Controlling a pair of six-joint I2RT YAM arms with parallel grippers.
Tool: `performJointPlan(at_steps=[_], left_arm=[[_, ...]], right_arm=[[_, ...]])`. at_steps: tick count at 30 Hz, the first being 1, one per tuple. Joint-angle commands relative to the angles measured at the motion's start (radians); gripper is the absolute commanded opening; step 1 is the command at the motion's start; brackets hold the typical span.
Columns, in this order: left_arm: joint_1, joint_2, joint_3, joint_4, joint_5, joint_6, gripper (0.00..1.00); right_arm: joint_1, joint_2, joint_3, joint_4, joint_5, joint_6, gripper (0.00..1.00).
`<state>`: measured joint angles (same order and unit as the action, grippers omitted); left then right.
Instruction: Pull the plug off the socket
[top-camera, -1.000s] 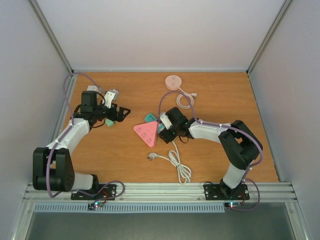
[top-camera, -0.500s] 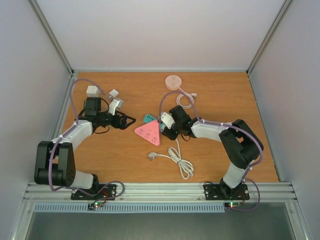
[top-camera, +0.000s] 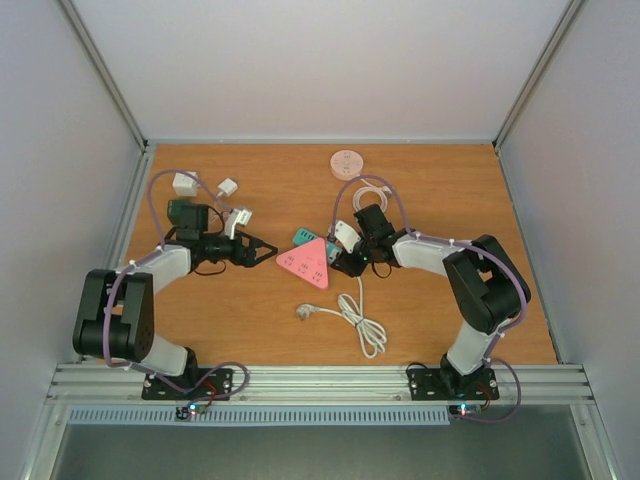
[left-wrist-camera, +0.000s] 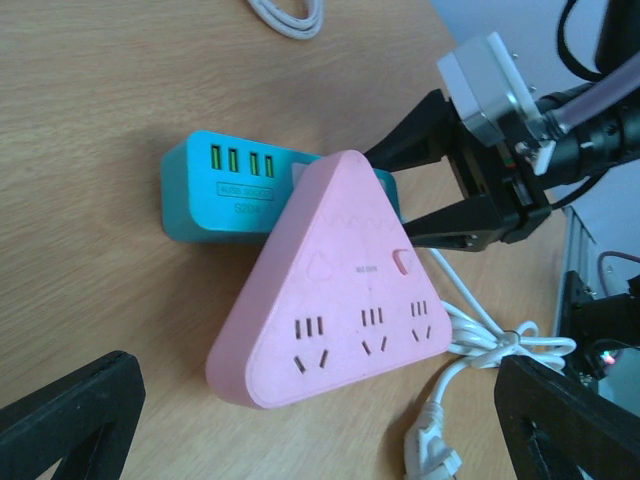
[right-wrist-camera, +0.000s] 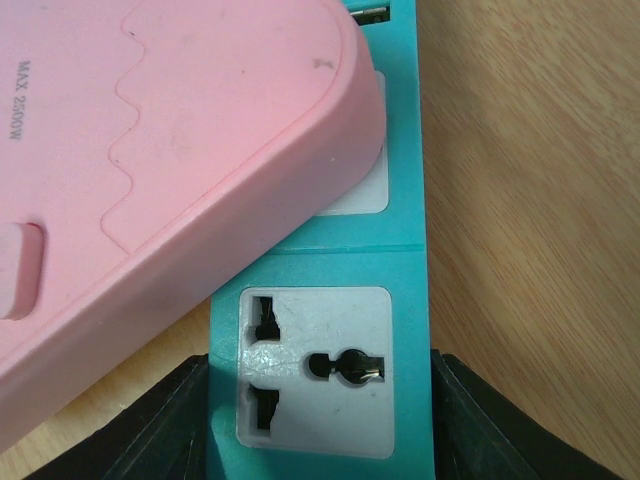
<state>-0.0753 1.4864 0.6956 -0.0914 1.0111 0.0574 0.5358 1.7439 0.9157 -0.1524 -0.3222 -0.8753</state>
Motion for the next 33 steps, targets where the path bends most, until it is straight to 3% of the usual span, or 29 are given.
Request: performJointPlan(at_steps=[1, 13, 33], left_arm=[[-0.007, 0.023, -0.034, 0.173, 0.064, -0.12, 0.96], [-0.019, 0.142, -0.084, 0.392, 0.111, -0.324, 0.89], [-0.114, 0.318, -0.046, 0.439, 0.158, -0.399, 0.79]], right_arm=[[-0.036, 0.028, -0.01, -0.027, -0.065, 0.018, 0.34], [-0.045, 0.046, -0.03, -0.002, -0.123, 0.058, 0.33], [-0.045, 0.052, -0.044, 0.017, -0.128, 0.073, 0.32]])
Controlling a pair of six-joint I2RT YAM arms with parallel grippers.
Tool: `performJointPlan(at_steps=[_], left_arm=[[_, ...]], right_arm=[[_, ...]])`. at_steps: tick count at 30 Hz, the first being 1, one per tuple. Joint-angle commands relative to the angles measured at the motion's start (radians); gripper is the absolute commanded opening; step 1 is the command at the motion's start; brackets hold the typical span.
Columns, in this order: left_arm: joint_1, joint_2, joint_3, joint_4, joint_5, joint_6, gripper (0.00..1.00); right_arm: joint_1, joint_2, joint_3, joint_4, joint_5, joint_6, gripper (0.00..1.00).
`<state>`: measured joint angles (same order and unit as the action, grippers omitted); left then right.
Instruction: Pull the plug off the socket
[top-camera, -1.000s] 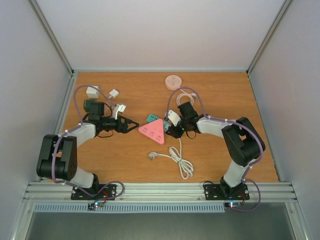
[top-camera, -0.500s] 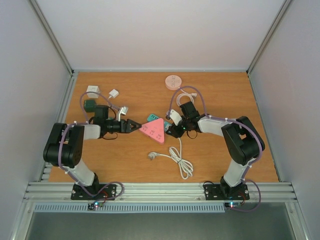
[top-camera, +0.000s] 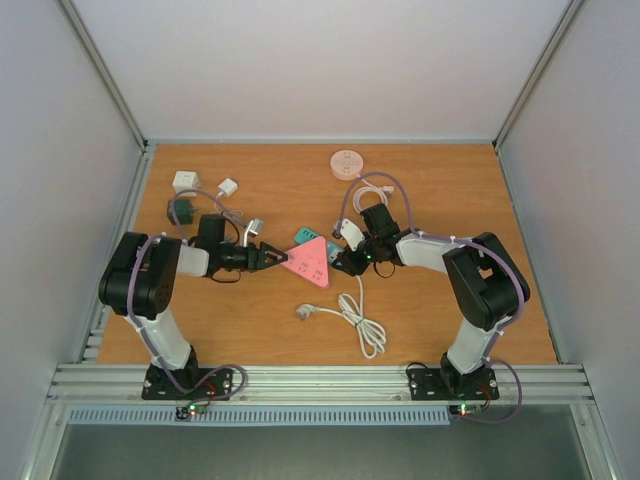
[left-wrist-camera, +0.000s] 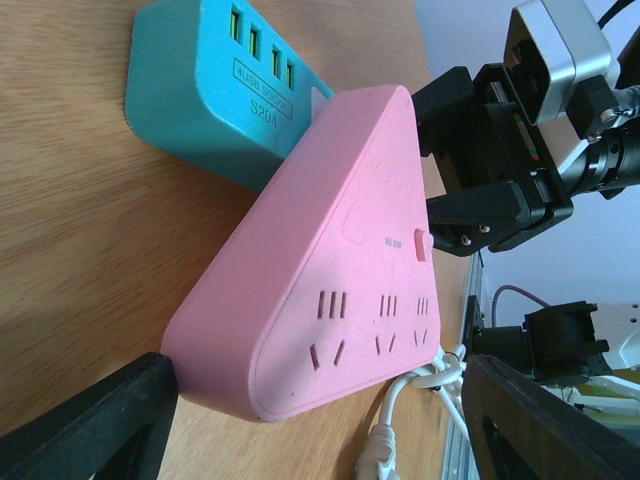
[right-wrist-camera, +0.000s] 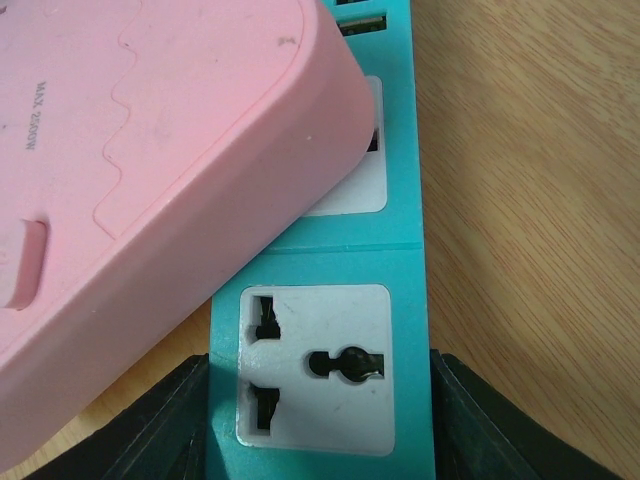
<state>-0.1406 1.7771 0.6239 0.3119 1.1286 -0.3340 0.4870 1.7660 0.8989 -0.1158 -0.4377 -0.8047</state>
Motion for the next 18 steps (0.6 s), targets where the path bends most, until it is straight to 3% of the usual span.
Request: performJointPlan(at_steps=[1, 11, 18], left_arm=[[-0.057, 0.031, 0.029, 0.033, 0.039, 0.0, 0.79], [-0.058, -0.02, 0.027, -0.011, -0.034, 0.009, 0.83], [-0.04, -0.024, 0.054, -0.121, -0.062, 0.116, 0.82]], right_arm=[[0.004, 0.03, -0.028, -0.019, -0.013, 0.002, 0.32], [0.004, 0.028, -0.032, -0.017, -0.009, -0.001, 0.31], [0.004, 0.022, -0.036, -0.024, -0.029, -0.026, 0.31]])
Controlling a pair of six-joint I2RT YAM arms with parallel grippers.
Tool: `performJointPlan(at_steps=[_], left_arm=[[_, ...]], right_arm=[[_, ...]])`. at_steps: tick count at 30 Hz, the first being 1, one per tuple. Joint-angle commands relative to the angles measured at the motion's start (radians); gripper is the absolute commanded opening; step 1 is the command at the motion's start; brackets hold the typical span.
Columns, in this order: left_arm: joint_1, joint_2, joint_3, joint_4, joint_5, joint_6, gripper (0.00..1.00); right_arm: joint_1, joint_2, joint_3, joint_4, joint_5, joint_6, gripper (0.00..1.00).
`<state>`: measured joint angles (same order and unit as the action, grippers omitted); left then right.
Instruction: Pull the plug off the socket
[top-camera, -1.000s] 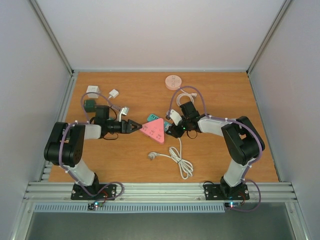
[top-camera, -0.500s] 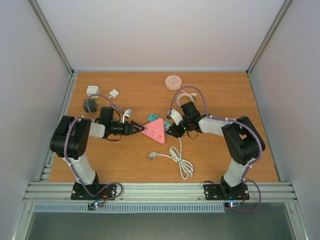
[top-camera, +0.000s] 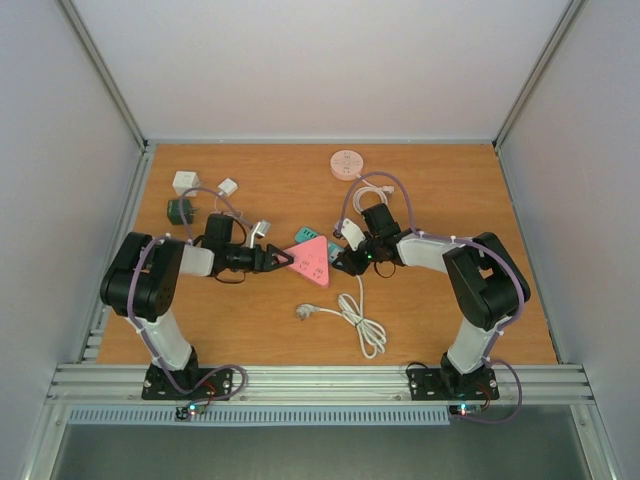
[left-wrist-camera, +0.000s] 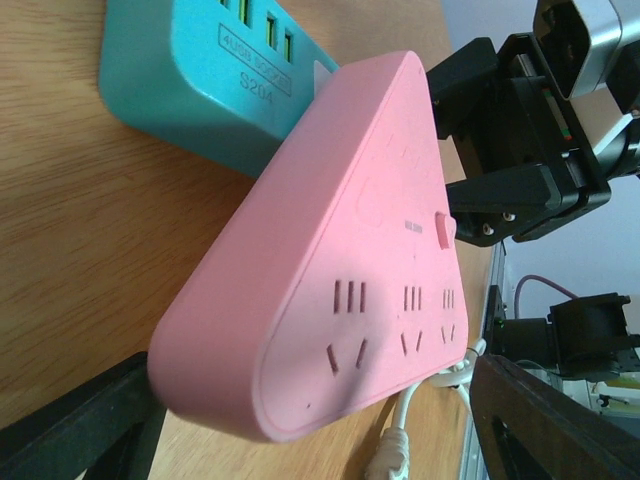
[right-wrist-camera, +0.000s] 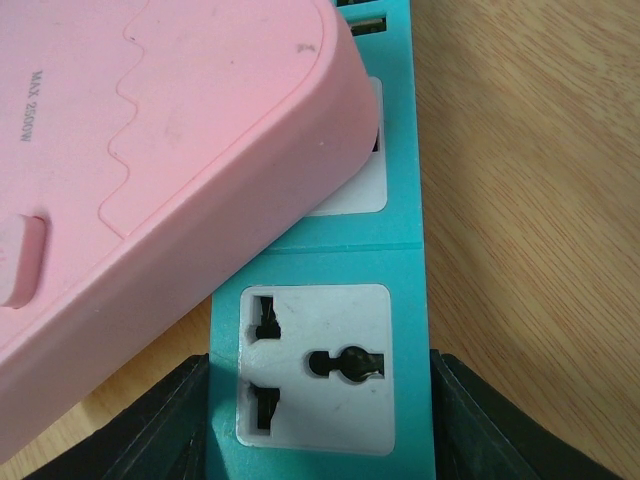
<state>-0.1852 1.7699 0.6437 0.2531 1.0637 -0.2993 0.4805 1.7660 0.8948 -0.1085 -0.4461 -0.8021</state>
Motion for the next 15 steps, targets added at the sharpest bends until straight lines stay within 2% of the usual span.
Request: performJointPlan(at_steps=[1, 6, 15], left_arm=[[0.003, -0.01, 0.043, -0.074, 0.016, 0.114, 0.81], [-0.017, 0.032, 0.066, -0.08, 0.116, 0.143, 0.75], [-0.053, 0.073, 0.067, -0.105, 0.18, 0.18, 0.68]], right_arm=[[0.01, 0.019, -0.035, -0.031, -0.024, -0.036, 0.31], [0.012, 0.017, -0.035, -0.05, -0.047, -0.094, 0.31], [0.012, 0.04, -0.027, -0.12, -0.072, -0.238, 0.28]])
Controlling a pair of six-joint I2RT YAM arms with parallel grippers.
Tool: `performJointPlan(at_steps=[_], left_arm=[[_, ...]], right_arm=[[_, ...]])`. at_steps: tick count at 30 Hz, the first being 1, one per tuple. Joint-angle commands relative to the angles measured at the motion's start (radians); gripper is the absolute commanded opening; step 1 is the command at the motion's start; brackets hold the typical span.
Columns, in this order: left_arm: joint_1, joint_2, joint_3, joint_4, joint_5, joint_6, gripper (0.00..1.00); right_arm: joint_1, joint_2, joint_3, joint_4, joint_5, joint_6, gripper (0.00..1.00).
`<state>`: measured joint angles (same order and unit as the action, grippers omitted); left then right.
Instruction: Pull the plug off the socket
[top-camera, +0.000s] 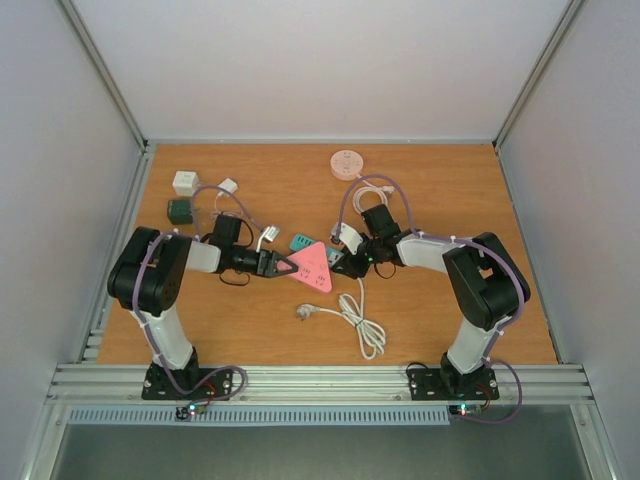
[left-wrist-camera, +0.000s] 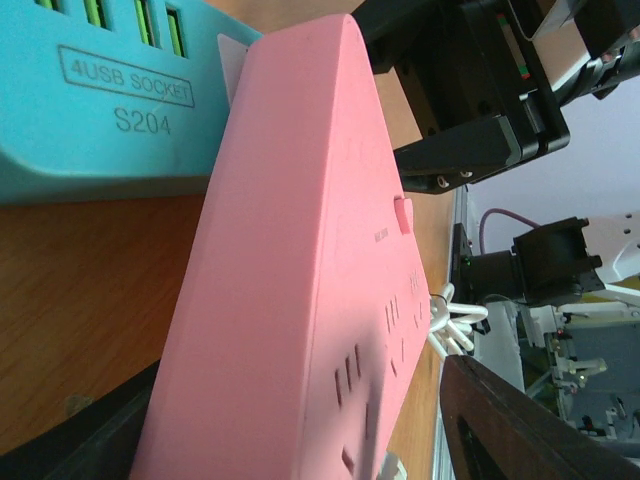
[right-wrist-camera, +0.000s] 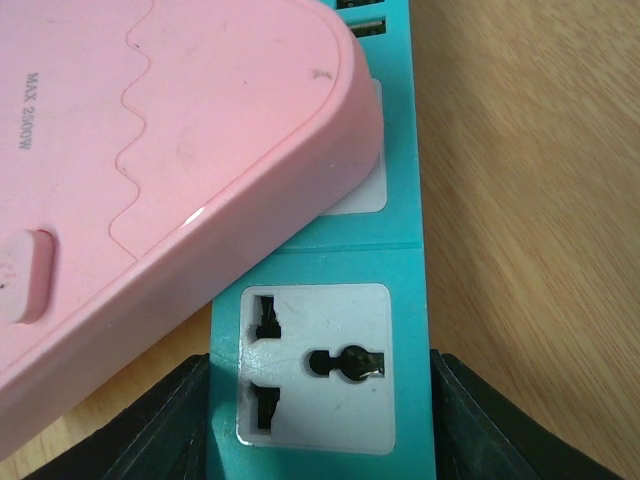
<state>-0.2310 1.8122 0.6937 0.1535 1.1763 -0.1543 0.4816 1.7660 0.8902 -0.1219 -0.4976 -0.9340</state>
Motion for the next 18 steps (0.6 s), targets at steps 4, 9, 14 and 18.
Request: performJointPlan(at_steps=[4, 9, 14, 18], left_arm=[[-0.008, 0.039, 0.006, 0.023, 0.078, 0.024, 0.63], [-0.008, 0.056, -0.01, 0.073, 0.062, -0.011, 0.55], [-0.009, 0.061, -0.026, 0.119, 0.06, -0.032, 0.5], [-0.009, 0.06, -0.035, 0.148, 0.073, -0.04, 0.46]], right_arm=[[0.011, 0.045, -0.014, -0.124, -0.031, -0.124, 0.27], [0.01, 0.044, -0.016, -0.13, -0.037, -0.125, 0.26], [0.002, 0.049, -0.01, -0.135, -0.043, -0.118, 0.26], [-0.01, 0.059, 0.006, -0.149, -0.057, -0.114, 0.25]])
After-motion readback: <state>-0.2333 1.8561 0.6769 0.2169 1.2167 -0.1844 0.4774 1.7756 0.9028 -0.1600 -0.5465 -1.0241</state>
